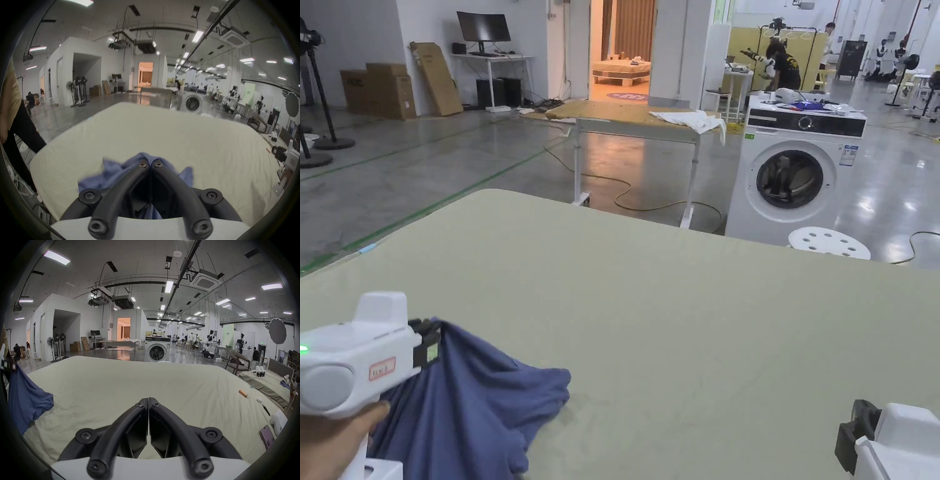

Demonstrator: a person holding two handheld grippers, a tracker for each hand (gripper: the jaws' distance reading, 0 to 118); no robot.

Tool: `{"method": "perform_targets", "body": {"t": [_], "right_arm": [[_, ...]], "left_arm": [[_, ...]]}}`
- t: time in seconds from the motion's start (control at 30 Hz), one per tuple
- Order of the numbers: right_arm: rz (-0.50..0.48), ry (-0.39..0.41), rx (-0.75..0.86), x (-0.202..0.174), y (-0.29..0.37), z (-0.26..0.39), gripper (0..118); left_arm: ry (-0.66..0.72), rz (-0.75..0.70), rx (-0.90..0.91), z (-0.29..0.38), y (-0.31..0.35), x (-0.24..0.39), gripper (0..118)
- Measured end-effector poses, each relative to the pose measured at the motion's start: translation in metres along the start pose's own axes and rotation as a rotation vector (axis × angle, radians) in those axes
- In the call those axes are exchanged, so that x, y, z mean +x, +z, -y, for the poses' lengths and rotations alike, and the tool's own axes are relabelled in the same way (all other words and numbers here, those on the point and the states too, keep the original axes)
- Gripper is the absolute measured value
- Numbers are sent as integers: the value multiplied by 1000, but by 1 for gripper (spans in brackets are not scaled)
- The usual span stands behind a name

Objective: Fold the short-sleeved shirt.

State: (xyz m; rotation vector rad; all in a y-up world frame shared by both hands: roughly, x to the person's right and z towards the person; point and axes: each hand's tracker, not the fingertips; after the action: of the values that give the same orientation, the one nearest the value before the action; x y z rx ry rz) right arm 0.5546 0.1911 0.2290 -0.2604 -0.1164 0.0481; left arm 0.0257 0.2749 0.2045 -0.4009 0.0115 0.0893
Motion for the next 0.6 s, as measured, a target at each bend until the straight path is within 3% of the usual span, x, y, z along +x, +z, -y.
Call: {"method": "perform_targets", "body": {"t": [0.13,0.33,0.6], "right_arm": [[32,3,17,6,2,-7,0],[49,-54,41,29,8,-15,0],[110,-90,72,69,26,-17,0]], "left_arm": [[-58,78,58,-40,-1,28,0],[-139,244,148,-87,-7,98,0],[-167,488,159,-108,-28,209,0]]}}
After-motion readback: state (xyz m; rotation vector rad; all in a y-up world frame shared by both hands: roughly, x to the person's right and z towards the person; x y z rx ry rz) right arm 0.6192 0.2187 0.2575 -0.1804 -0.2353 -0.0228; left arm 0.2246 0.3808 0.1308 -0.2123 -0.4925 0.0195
